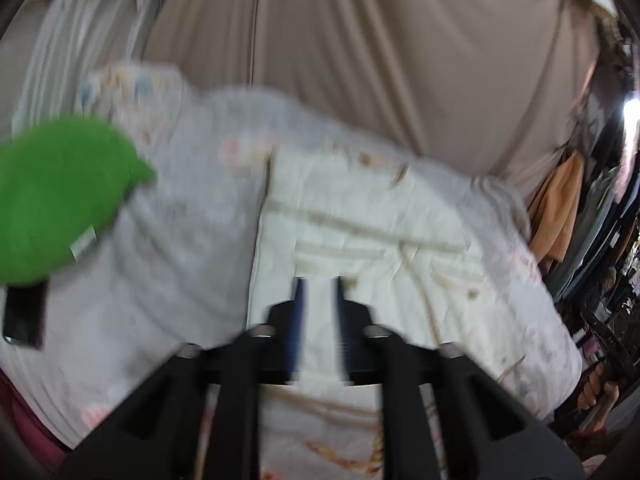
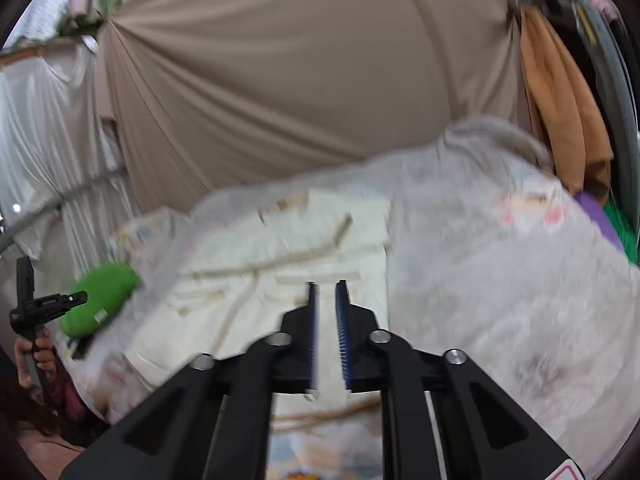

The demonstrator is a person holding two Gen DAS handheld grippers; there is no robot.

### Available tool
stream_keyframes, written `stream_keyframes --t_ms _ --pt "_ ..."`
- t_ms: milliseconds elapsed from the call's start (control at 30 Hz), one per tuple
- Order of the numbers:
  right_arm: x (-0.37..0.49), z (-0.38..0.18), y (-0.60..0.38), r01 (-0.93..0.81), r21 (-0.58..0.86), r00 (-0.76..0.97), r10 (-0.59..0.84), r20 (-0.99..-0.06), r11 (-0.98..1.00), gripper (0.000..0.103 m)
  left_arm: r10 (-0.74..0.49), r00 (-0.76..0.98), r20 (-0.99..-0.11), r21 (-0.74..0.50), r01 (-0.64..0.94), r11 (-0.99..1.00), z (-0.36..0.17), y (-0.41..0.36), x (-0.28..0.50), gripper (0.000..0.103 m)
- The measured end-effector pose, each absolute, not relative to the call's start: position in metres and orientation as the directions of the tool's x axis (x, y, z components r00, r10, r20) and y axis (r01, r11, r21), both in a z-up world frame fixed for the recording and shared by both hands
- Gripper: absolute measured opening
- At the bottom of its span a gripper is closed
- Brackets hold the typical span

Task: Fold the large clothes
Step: 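Grasp the hem with the left gripper and fold it toward the collar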

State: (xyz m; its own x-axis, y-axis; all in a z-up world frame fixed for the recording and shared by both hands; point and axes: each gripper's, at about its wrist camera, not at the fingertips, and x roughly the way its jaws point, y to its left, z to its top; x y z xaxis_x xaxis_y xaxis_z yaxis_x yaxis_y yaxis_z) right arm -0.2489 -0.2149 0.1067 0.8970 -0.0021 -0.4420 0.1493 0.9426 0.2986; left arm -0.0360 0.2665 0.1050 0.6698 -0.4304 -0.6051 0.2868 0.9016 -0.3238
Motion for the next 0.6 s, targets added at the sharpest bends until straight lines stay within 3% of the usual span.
stream_keyframes --t_ms 33,67,233,333,400,433,467,500,533,600 --pt "-0.240 0.093 -0.217 0.182 0.294 0.873 -0.017 -0.488 0.938 0.047 -0.430 0.638 -0.639 -0.342 0.265 0.902 0.088 0.266 -0.029 0.064" --pt "-0.231 0.078 -0.220 0.222 0.289 0.847 -0.037 -0.530 0.931 0.062 -0.426 0.609 -0.669 -0.361 0.236 0.902 0.067 0.267 -0.022 0.068" --pt "-0.203 0.016 -0.230 0.277 0.367 0.739 0.047 -0.672 0.888 0.062 -0.409 0.489 -0.771 -0.400 0.127 0.907 -0.001 0.266 0.006 0.075" --pt "-0.195 -0.002 -0.228 0.265 0.434 0.723 0.121 -0.681 0.861 0.062 -0.480 0.429 -0.765 -0.478 0.121 0.870 -0.020 0.260 0.016 0.083" --pt "-0.189 -0.007 -0.226 0.268 0.449 0.717 0.135 -0.684 0.852 0.062 -0.467 0.445 -0.765 -0.463 0.125 0.878 -0.020 0.254 0.018 0.083" --pt "-0.187 -0.008 -0.225 0.270 0.447 0.718 0.130 -0.683 0.853 0.058 -0.461 0.446 -0.767 -0.452 0.136 0.882 -0.019 0.250 0.018 0.074" --pt "-0.185 -0.008 -0.224 0.265 0.450 0.720 0.135 -0.681 0.853 0.032 -0.469 0.442 -0.765 -0.451 0.154 0.879 -0.017 0.247 0.018 0.054" --pt "-0.182 -0.008 -0.222 0.264 0.456 0.716 0.144 -0.683 0.850 0.008 -0.490 0.429 -0.758 -0.464 0.174 0.869 -0.015 0.244 0.018 0.043" --pt "-0.183 -0.006 -0.223 0.272 0.463 0.721 0.140 -0.679 0.844 0.008 -0.500 0.426 -0.754 -0.467 0.188 0.864 -0.012 0.242 0.016 0.024" --pt "-0.190 0.003 -0.223 0.252 0.482 0.755 0.141 -0.640 0.839 0.006 -0.497 0.449 -0.742 -0.452 0.212 0.866 -0.001 0.238 0.009 0.016"
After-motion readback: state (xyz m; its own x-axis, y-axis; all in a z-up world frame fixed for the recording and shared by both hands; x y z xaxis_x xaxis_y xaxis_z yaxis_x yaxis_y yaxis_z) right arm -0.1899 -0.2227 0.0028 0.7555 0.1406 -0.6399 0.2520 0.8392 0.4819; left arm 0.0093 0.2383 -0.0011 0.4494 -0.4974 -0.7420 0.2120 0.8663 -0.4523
